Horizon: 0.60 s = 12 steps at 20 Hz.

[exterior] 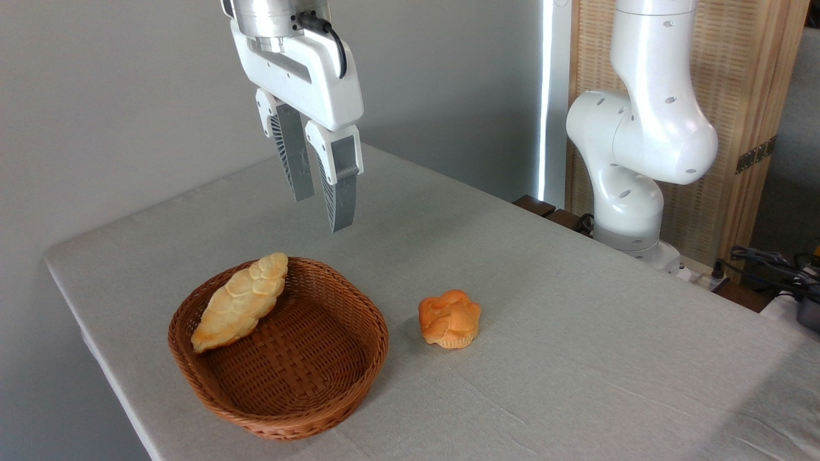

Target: Put bread into the basket

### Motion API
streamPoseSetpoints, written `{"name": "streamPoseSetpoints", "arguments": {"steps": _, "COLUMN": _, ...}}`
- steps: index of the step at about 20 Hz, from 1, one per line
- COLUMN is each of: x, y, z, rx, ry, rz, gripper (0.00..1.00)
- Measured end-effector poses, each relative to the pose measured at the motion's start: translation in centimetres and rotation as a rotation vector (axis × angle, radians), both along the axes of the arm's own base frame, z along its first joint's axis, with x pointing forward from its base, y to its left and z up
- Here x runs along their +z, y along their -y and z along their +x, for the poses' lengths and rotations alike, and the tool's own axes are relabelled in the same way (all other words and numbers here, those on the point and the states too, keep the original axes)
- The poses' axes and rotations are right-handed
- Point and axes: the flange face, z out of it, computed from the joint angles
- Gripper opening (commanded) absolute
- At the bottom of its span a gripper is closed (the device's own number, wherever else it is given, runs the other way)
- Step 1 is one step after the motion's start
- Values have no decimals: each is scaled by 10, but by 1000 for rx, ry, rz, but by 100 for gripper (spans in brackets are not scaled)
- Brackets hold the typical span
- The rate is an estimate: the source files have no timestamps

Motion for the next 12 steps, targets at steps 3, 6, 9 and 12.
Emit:
{"name": "streamPoseSetpoints", "arguments": {"steps": 3, "x": 2, "y": -1, "z": 0, "rx": 2, "ry": -1, "rz": 1, "gripper": 100}}
{"name": "streamPoseSetpoints", "arguments": {"steps": 6, "x": 3, "y": -1, "z": 1, "rx": 11, "ry": -1, "rz": 0, "gripper": 100}}
{"name": "streamPoseSetpoints", "arguments": {"steps": 9, "x": 1, "y": 0, "z": 2, "rx": 31, "ry": -5, "rz": 0, "gripper": 100}}
{"name": "streamPoseSetpoints", "arguments": {"steps": 12, "x": -2, "y": 0, "z": 4, "rx": 37, "ry": -10, "rz": 1, "gripper": 100}}
